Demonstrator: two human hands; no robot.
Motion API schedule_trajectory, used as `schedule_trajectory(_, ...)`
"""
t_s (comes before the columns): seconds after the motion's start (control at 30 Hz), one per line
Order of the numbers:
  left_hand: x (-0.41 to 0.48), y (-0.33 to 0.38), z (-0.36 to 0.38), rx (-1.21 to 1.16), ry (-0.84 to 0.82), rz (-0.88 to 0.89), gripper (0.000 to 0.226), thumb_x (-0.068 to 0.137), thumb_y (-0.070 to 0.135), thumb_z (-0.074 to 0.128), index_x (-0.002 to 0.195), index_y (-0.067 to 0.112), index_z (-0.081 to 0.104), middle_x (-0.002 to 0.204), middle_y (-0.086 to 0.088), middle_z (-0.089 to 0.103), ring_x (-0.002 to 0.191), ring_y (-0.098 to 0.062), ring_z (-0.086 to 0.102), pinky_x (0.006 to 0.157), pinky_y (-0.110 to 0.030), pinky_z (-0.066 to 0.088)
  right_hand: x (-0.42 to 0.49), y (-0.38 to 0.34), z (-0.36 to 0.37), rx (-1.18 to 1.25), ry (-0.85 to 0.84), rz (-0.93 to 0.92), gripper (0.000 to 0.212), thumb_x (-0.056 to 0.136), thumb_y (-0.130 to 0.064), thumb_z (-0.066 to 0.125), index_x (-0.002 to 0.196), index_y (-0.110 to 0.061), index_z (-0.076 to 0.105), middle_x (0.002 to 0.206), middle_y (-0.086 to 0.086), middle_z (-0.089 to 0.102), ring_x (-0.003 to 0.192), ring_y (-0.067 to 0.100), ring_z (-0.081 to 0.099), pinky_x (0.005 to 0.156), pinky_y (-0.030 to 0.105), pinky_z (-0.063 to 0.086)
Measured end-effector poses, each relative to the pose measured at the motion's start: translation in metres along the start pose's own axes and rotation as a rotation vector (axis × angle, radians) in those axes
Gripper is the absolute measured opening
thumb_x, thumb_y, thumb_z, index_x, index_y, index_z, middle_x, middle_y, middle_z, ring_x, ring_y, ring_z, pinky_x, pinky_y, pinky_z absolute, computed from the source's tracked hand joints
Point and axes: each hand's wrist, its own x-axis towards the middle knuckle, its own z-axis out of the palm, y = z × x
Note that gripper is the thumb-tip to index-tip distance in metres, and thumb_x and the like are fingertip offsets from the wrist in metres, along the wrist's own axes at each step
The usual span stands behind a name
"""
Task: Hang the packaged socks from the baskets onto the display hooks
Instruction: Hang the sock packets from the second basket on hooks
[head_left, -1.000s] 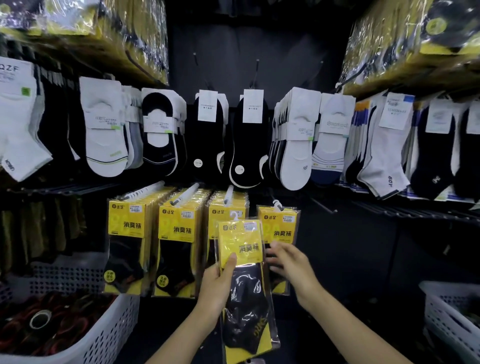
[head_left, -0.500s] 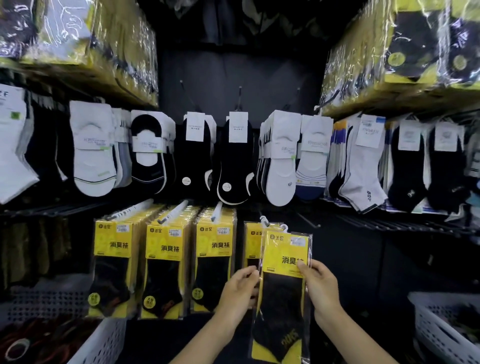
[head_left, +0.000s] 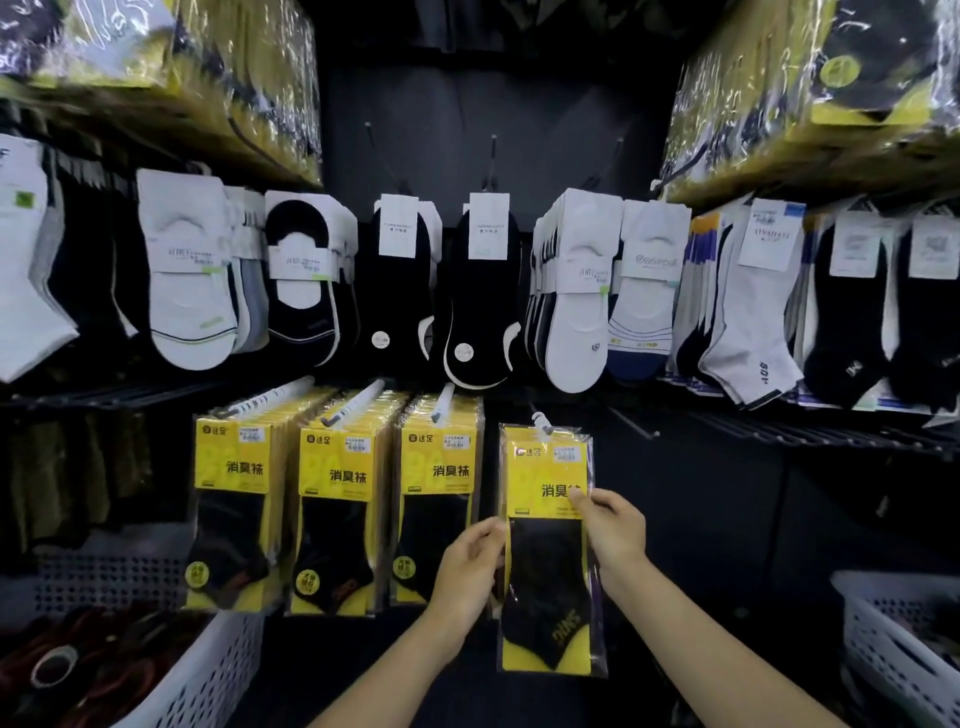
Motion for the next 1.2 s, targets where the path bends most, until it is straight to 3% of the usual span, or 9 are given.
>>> schedule_trajectory(0.17, 0.001, -0.025, -0.008, 0.060, 0.008, -0.072, 0.038, 0.097, 0.040, 0.044, 0.131, 0.024, 0.051, 0.120, 0.011, 0.053, 0.120, -0.013, 0.050, 0.105, -0.031, 0.038, -0.001, 0.022, -0.007, -0.013, 0.037, 0.031, 0.023, 0.086, -0.017, 0.069, 0.108, -0.011, 0.061, 0.114, 0.009, 0.065, 0.105, 0.021, 0.061, 0.093, 0.033, 0.049)
schedule_trajectory(0.37, -0.030, -0.072, -0.031, 0.134, 0.023, -0.106, 0.040, 0.095, 0.037, 0.049, 0.130, 0.019, 0.052, 0.121, 0.008, 0.056, 0.110, -0.004, 0.051, 0.092, -0.017, 0.040, -0.040, 0.073, -0.036, -0.179, -0.186, 0.158, 0.034, 0.086, -0.016, 0.069, 0.116, -0.014, 0.054, 0.129, 0.007, 0.054, 0.120, 0.022, 0.052, 0.103, 0.038, 0.043)
schedule_trajectory(0.6, -0.129, -0.165, -0.066, 0.293, 0.023, -0.343, 0.040, 0.095, 0.028, 0.053, 0.131, 0.011, 0.051, 0.126, -0.005, 0.058, 0.116, -0.018, 0.054, 0.094, -0.022, 0.042, -0.129, 0.184, -0.061, -0.529, -0.491, 0.393, 0.041, 0.087, -0.012, 0.068, 0.123, -0.003, 0.053, 0.127, 0.016, 0.056, 0.113, 0.025, 0.056, 0.078, 0.024, 0.045)
schedule_trajectory(0.7, -0.179, -0.204, -0.073, 0.339, 0.092, -0.473, 0.038, 0.095, 0.021, 0.054, 0.127, 0.002, 0.053, 0.121, -0.013, 0.062, 0.111, -0.023, 0.058, 0.079, -0.011, 0.040, -0.171, 0.237, -0.072, -0.662, -0.562, 0.508, 0.042, 0.087, -0.010, 0.067, 0.124, 0.005, 0.053, 0.126, 0.024, 0.058, 0.101, 0.023, 0.058, 0.065, 0.018, 0.041)
schedule_trajectory(0.87, -0.237, -0.254, -0.078, 0.375, 0.179, -0.722, 0.040, 0.095, 0.023, 0.054, 0.125, -0.004, 0.055, 0.126, -0.019, 0.058, 0.116, -0.030, 0.054, 0.088, -0.025, 0.038, -0.213, 0.297, -0.100, -0.860, -0.583, 0.676, 0.037, 0.086, -0.027, 0.069, 0.111, -0.002, 0.057, 0.108, 0.007, 0.059, 0.091, 0.016, 0.057, 0.064, 0.013, 0.046)
schedule_trajectory(0.97, -0.259, -0.272, -0.082, 0.440, 0.085, -0.847, 0.041, 0.097, 0.029, 0.049, 0.123, -0.002, 0.057, 0.125, -0.018, 0.059, 0.115, -0.029, 0.055, 0.096, -0.033, 0.040, -0.217, 0.307, -0.118, -1.023, -0.692, 0.795, 0.065, 0.089, -0.041, 0.062, 0.132, 0.004, 0.044, 0.135, 0.016, 0.048, 0.117, 0.026, 0.052, 0.093, 0.025, 0.044)
schedule_trajectory(1.03, -0.271, -0.283, -0.082, 0.389, 0.064, -0.918, 0.040, 0.096, 0.030, 0.051, 0.121, 0.000, 0.059, 0.123, -0.018, 0.060, 0.109, -0.027, 0.058, 0.094, -0.035, 0.044, -0.216, 0.310, -0.124, -1.069, -0.728, 0.823, 0.081, 0.089, -0.045, 0.061, 0.145, 0.003, 0.029, 0.150, 0.019, 0.033, 0.134, 0.034, 0.039, 0.099, 0.034, 0.039)
schedule_trajectory(1.13, -0.288, -0.293, -0.080, 0.303, -0.005, -1.024, 0.032, 0.096, 0.030, 0.052, 0.113, 0.004, 0.061, 0.130, -0.021, 0.055, 0.113, -0.030, 0.055, 0.093, -0.034, 0.043, -0.221, 0.313, -0.128, -1.087, -0.774, 0.897, 0.075, 0.087, -0.041, 0.065, 0.143, -0.003, 0.033, 0.151, 0.014, 0.036, 0.133, 0.030, 0.041, 0.106, 0.037, 0.041)
schedule_trajectory(1.2, -0.297, -0.301, -0.078, 0.283, -0.111, -1.057, 0.041, 0.098, 0.035, 0.047, 0.129, 0.009, 0.052, 0.143, -0.019, 0.043, 0.126, -0.031, 0.046, 0.105, -0.040, 0.037, -0.225, 0.317, -0.131, -1.057, -0.801, 0.950, 0.070, 0.088, -0.038, 0.065, 0.143, -0.006, 0.035, 0.151, 0.012, 0.036, 0.135, 0.028, 0.040, 0.108, 0.038, 0.040)
